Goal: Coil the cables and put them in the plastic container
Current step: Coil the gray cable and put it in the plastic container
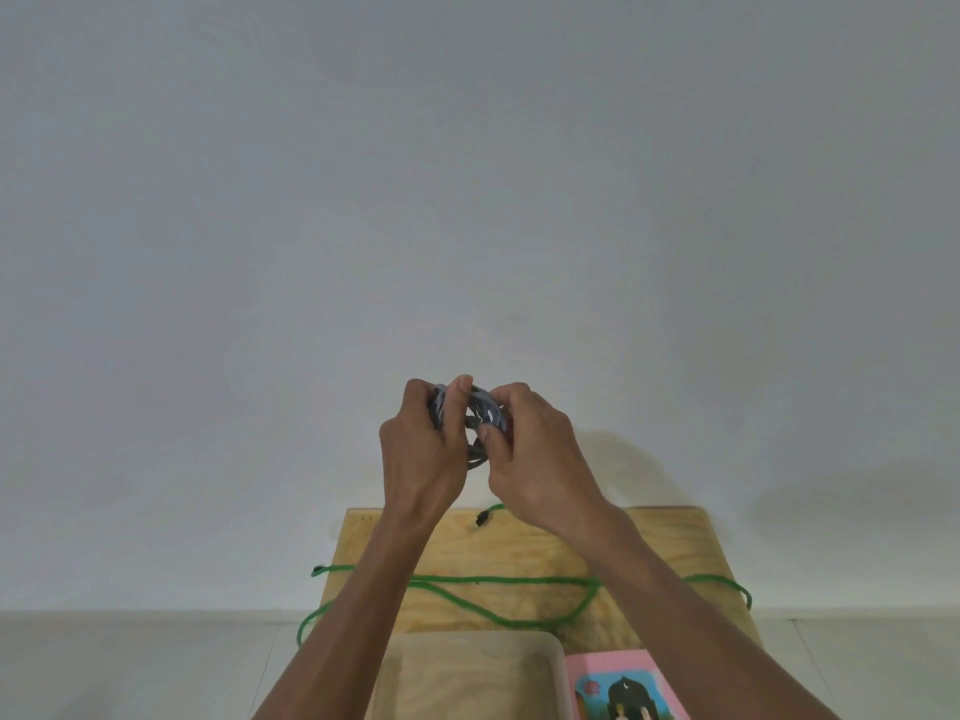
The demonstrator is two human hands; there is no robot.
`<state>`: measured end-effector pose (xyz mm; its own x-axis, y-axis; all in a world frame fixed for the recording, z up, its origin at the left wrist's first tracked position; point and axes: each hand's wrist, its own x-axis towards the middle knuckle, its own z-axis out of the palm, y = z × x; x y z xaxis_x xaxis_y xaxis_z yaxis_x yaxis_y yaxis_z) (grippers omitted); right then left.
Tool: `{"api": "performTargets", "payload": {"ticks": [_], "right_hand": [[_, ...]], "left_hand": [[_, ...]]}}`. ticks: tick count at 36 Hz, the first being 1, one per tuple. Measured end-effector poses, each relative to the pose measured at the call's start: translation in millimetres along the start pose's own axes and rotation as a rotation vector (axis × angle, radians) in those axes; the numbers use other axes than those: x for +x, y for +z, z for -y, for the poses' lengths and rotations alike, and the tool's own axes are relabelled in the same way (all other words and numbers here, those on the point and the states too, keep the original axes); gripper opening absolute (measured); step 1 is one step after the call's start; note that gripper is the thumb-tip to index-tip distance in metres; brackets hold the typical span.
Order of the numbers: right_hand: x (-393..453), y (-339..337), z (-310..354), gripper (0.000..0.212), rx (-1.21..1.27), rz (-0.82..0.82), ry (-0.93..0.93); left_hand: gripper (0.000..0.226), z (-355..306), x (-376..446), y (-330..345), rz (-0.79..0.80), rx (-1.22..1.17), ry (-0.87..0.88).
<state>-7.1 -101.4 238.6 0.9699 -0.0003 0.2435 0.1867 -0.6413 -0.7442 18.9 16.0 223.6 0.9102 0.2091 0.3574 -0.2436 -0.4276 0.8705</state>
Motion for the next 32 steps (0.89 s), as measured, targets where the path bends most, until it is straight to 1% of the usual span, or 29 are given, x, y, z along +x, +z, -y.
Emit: {"api": "performTargets", "payload": {"ticks": [7,17,21,24,29,32], "right_hand": [[-1.7,4.3,3.3,0.017,-0.078,0.046,0.025],[-1.3,0.6,6.6,0.013,-0.146,0.098,0.092],[-3.1,4.7,4.9,0.011,-0.162,0.008,0.035],[-3.8,9.8,5.8,0.015,-0.147,-0.045,0.039],[-6.6,16.9,5.2,0.024,-0.18,-0.085,-0.002],[-4.6,17.8,3.6,0.027,-0.149,-0.087,0.023]], "left_hand": [[0.039,9.3,-3.4,2.6,0.014,0.009,-0.028],[0.035,20.2,-8.0,5.6,0.036,0.068,0.007],[0.034,18.1,-7.6,8.0,0.019,0.054,0.009],[0.035,17.2,-6.6,10.0,0.006,0.055,0.001],[0.038,17.3,-3.4,13.7,0.015,0.074,-0.015],[0.039,19.5,-3.8,14.1,0.021,0.085,-0.034]]}}
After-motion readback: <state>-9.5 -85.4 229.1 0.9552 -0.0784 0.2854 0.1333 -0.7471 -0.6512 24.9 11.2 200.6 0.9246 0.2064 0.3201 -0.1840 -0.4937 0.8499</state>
